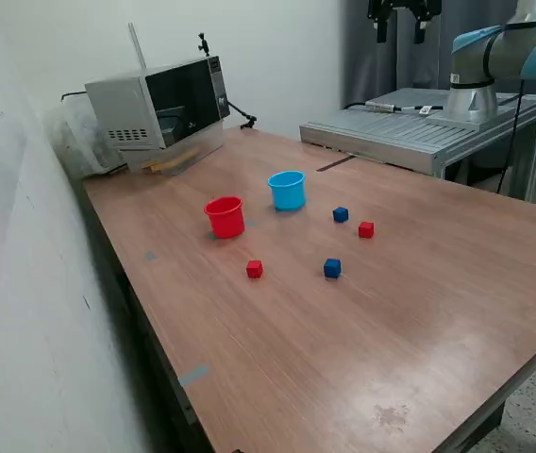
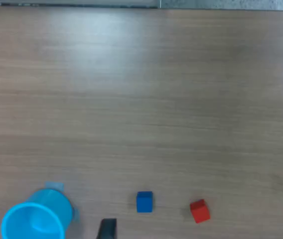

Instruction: Place red objects in the red bin, and blue objects in the blue bin.

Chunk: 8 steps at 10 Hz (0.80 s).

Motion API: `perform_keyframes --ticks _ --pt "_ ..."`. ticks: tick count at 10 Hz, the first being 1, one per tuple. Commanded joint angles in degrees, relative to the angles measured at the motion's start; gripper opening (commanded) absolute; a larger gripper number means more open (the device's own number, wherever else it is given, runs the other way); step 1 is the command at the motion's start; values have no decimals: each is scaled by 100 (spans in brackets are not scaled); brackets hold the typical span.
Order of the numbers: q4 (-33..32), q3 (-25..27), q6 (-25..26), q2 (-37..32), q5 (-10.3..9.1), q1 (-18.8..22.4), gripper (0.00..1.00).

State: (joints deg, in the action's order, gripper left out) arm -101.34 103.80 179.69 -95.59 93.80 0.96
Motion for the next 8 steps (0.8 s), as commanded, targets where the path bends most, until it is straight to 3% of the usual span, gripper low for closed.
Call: perform_keyframes --ticks 1,5,8 --pt "-359 -244 -5 715 -20 44 100" --pt "-1324 -369 13 1849 -38 62 100" --pt "-2169 -238 4 2307 -301 -17 100"
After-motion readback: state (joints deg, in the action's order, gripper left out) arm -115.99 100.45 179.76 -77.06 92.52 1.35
